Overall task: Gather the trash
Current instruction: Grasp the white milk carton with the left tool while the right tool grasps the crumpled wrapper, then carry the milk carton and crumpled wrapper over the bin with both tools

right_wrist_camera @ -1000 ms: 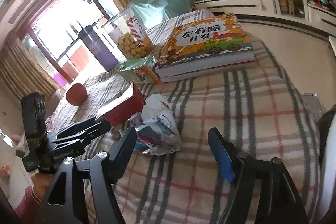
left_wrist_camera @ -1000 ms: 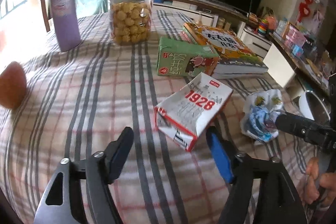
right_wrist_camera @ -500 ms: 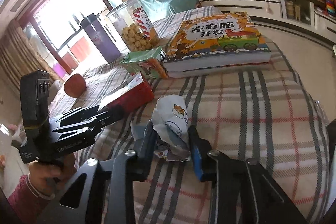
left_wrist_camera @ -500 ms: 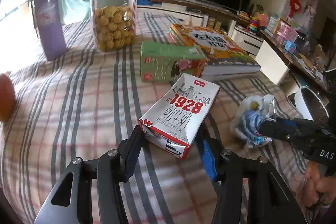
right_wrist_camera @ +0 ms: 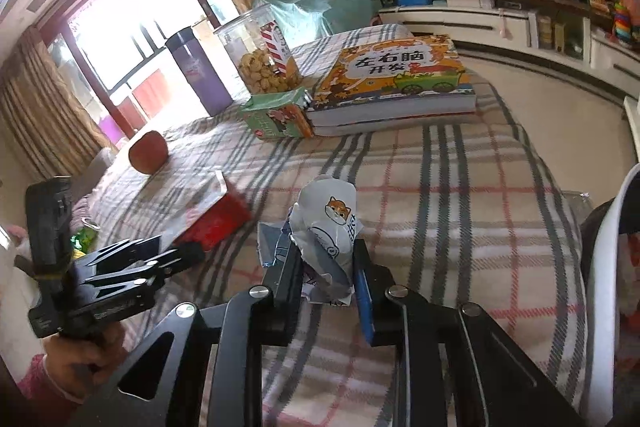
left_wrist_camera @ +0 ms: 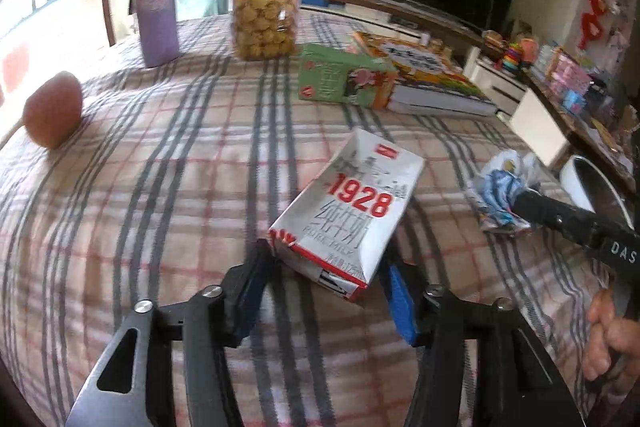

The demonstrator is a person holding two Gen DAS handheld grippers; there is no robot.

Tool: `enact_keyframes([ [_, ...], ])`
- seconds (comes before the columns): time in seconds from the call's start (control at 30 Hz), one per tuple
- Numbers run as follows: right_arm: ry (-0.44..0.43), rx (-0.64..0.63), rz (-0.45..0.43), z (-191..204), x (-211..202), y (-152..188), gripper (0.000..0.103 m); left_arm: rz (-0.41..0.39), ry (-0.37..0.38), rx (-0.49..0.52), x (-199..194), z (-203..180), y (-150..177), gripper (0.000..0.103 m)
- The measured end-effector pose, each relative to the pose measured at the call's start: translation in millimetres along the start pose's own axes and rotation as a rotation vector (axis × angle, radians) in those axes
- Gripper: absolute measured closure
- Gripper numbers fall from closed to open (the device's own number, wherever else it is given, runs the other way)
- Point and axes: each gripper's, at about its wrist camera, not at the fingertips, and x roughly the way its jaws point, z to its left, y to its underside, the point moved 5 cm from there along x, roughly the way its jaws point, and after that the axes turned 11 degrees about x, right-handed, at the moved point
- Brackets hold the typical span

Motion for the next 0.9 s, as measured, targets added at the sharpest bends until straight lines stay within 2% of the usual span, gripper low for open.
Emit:
enact_keyframes([
  [0.07, 0.014, 0.003, -0.008, -2.2, 1.4, 0.1, 0.072, 0.0, -0.03, -0.017, -1.5, 2.1, -1.6, 0.039],
  [0.1, 0.012, 0.013, -0.014, -3.2, 0.6, -1.4, 0.065, -0.003, -0.035, -0.034, -1.2, 4.0, -3.0, 0.037],
  [0.13, 0.013, 0.027, -0.027, -4.6, -1.3, -3.2, 0.053, -0.01, -0.036, -0.049, -2.7, 4.6, -1.8, 0.035],
  [0.17, 0.018, 0.035, -0.044, -6.2, -3.7, -3.3, 0.045, -0.013, -0.038, -0.06, -3.1, 5.3, -0.6, 0.034],
  [0.2, 0.025, 0.041, -0.059, -8.0, -5.2, -4.4, 0.028, -0.008, -0.025, -0.06, 0.2, 5.6, -2.3, 0.032],
  [0.23, 0.02, 0.046, -0.058, -8.7, -4.5, -5.8, 0.022, -0.005, -0.017, -0.053, 1.9, 5.4, -3.9, 0.032],
  [0.4, 0.002, 0.019, -0.015, -0.7, 9.8, -11.7, 0.023, 0.003, 0.003, -0.007, 11.3, 4.1, -9.2, 0.033],
  [0.47, 0.012, -0.005, -0.006, 3.5, 15.5, -10.7, 0.031, -0.005, 0.015, 0.018, 12.9, 0.9, -11.9, 0.034],
  [0.5, 0.023, -0.015, 0.004, 5.1, 19.2, -9.8, 0.046, -0.007, 0.017, 0.027, 14.1, 0.0, -13.2, 0.038],
  [0.53, 0.025, -0.026, 0.016, 7.0, 22.3, -8.7, 0.059, -0.007, 0.025, 0.036, 15.1, -1.6, -14.2, 0.048],
  [0.57, 0.027, -0.032, 0.018, 7.7, 22.6, -8.1, 0.06, -0.003, 0.029, 0.041, 16.9, -2.0, -14.6, 0.049],
  [0.63, 0.035, -0.039, 0.01, 8.5, 20.1, -7.7, 0.071, -0.005, 0.033, 0.05, 17.3, -3.0, -14.3, 0.052],
  [0.9, 0.018, -0.03, 0.011, 4.8, 6.7, -2.6, 0.074, -0.014, -0.011, 0.086, 6.6, -16.9, -7.3, 0.055],
])
